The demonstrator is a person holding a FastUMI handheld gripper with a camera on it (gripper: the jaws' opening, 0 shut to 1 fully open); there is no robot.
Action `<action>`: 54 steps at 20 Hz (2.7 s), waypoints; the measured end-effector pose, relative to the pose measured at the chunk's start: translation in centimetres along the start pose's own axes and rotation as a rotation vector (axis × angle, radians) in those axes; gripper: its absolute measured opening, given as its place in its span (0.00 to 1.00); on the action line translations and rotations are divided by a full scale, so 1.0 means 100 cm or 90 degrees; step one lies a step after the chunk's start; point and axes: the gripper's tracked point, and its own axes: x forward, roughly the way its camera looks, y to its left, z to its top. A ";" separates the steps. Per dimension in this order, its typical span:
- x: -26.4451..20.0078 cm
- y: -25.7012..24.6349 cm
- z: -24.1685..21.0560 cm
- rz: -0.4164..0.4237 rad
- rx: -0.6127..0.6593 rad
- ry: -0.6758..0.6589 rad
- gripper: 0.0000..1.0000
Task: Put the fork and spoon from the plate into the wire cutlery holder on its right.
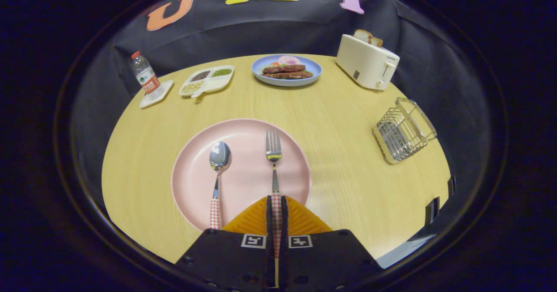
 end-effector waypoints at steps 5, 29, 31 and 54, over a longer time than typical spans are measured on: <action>-0.048 -0.034 0.018 0.032 0.014 0.000 0.04; -0.051 -0.262 0.071 0.020 -0.045 0.180 0.04; -0.047 -0.265 0.077 0.026 -0.056 0.215 0.04; -0.021 -0.243 0.112 0.047 -0.037 0.289 0.18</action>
